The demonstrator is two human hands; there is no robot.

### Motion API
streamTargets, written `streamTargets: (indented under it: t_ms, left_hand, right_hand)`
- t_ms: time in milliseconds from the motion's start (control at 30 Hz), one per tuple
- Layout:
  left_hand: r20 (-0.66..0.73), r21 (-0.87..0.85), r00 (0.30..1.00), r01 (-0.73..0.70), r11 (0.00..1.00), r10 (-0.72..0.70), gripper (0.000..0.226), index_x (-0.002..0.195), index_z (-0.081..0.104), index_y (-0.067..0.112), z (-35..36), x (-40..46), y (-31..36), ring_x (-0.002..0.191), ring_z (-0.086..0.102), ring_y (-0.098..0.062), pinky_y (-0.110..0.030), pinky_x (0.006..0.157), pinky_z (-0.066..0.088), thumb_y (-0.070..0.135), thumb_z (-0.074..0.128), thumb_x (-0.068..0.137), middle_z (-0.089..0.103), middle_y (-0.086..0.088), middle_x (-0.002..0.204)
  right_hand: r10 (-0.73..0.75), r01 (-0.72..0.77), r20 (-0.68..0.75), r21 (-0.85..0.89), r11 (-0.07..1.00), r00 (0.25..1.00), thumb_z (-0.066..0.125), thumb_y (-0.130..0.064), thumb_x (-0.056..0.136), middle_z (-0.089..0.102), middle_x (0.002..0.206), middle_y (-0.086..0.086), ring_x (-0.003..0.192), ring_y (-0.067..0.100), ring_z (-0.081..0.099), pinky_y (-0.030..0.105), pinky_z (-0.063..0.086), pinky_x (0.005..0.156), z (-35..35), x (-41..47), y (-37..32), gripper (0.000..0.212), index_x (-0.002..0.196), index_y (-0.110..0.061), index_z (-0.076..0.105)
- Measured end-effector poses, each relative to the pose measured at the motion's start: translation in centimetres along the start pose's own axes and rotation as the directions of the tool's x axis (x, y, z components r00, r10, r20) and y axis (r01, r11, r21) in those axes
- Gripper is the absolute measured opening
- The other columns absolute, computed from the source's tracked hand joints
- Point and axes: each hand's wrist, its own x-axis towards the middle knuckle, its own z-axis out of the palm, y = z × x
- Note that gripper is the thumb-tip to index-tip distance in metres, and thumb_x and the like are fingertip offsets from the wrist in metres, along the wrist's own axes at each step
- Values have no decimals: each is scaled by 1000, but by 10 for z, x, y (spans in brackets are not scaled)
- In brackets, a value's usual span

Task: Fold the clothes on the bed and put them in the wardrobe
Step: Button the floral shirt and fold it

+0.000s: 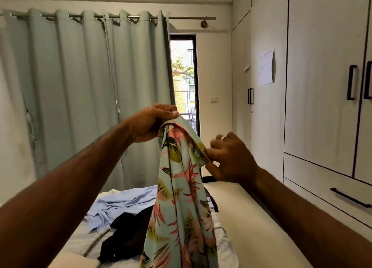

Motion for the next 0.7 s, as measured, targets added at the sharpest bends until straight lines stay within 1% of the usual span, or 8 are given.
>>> streamTargets:
  t_ms: [67,133,167,233,333,433,600,700]
  left_hand:
    - [24,-3,1000,-9,1000,9,38,71,60,15,-1,2,1,59,63,-18,-22,55,54,39,88,68,60,-6,66]
    - [25,-22,999,-19,1000,20,40,70,58,14,-3,2,2,60,63,-19,-22,55,54,39,90,65,59,-7,66]
    - [22,-36,999,-24,999,25,41,70,58,14,-5,1,3,60,63,-19,-23,56,55,39,90,65,58,-6,66]
    - [17,-69,999,-36,997,38,39,70,58,15,-7,0,3,61,62,-18,-23,59,55,37,90,65,56,-5,66]
    - [8,-117,998,-60,991,62,38,69,55,16,-9,-1,3,58,60,-16,-23,61,53,34,89,67,55,-2,63]
    - [0,-118,998,-64,991,64,40,71,53,15,-10,-3,4,58,60,-16,-24,62,53,34,88,67,55,-1,62]
    - [-50,-146,993,-113,983,107,44,69,50,14,-13,-7,15,58,56,-19,-24,60,52,34,89,62,51,-5,64]
    - [-33,-139,994,-111,984,108,38,68,50,14,-15,-7,19,58,54,-19,-25,60,50,29,84,64,49,-5,64]
  right_hand:
    - [38,-39,7,198,979,999,58,-31,91,62,87,3,78,15,56,30,42,71,1,1,-6,19,81,-16,60]
    - [171,-177,56,467,866,984,64,-20,93,59,82,1,71,13,55,22,45,64,0,2,-12,16,84,-11,54]
    - [252,-247,63,523,816,966,68,-17,93,58,76,0,66,13,57,17,46,61,1,1,-16,19,86,-10,52]
    - [440,-368,1,548,751,898,72,-23,93,61,71,-4,63,10,64,13,49,54,3,-1,-26,23,94,-13,51]
    - [657,-528,-150,476,703,739,62,-46,93,64,65,-10,57,6,67,18,52,46,6,3,-38,32,96,-15,58]
    - [672,-527,-210,475,705,710,64,-43,93,56,64,-17,55,4,61,15,46,49,14,9,-38,27,89,-17,58]
    - [513,-365,-171,520,772,841,76,-18,88,60,88,-11,83,5,58,20,46,71,29,6,-44,17,91,-14,60]
    - [588,-383,-115,656,650,801,82,-21,82,64,90,-13,90,-1,62,9,44,76,33,6,-58,33,103,-14,57]
